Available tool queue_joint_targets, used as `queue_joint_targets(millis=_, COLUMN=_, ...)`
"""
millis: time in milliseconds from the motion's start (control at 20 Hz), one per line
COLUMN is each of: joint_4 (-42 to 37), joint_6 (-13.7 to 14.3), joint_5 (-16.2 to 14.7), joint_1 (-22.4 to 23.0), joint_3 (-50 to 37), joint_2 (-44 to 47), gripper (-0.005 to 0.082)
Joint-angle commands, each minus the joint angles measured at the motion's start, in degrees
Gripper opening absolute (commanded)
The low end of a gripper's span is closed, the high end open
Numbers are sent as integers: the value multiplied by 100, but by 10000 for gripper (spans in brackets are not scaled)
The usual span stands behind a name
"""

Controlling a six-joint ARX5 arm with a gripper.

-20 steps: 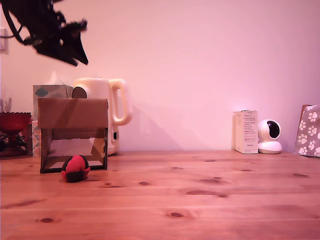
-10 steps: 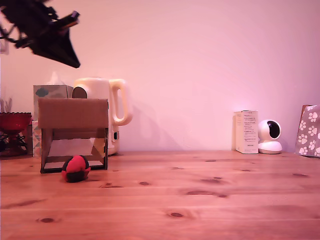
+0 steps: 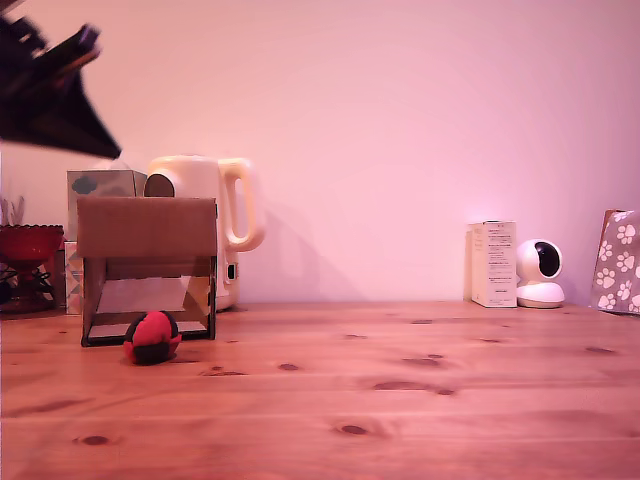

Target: Drop the footbag into the cardboard dice tower

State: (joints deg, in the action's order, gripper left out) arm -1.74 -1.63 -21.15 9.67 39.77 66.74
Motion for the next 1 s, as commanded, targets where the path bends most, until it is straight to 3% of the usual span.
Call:
queue_joint_targets(millis=0, joint_4=-337, joint_6=-109, joint_5=-17, joint_1=9, joint_3=-468, joint_2=-151, gripper=-24)
queue_joint_targets(millis=350, joint_4=-1290, joint_6=-155, joint_5=26, joint_1=26, joint_3=-1751, joint_2=-271, gripper=-24)
queue_joint_targets(millis=950, joint_4=-1845, joint_6=-142, joint_5=111, joint_1=26, joint_3=-1792, joint_2=592, gripper=-24)
